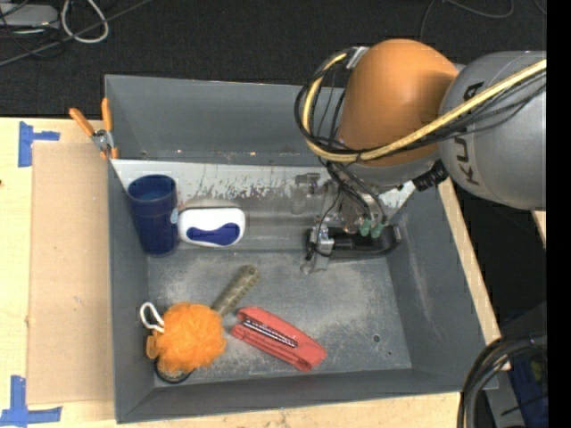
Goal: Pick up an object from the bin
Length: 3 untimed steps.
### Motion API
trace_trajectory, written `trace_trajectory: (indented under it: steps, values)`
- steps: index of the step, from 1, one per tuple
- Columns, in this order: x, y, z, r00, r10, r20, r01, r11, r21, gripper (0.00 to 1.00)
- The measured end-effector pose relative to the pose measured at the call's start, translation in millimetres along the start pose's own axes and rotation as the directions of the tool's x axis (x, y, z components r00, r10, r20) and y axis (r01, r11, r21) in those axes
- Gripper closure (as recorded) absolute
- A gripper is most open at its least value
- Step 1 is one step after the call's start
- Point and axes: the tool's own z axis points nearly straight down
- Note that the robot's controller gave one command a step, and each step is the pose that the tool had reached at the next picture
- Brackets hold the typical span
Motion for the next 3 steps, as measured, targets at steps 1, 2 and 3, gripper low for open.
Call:
trace_trajectory:
  steps: [1, 2, 3]
  values:
    - [0.1, 0.0, 0.1, 1.0, 0.0, 0.0, 0.0, 1.0, 0.0, 0.0]
    - [26.9, 2.8, 46.5, 1.0, 0.029, -0.001, -0.029, 1.0, -0.001, 0.0]
    - [24.0, 3.1, 54.8, 0.999, 0.032, 0.001, -0.032, 0.999, -0.001, 0.0]
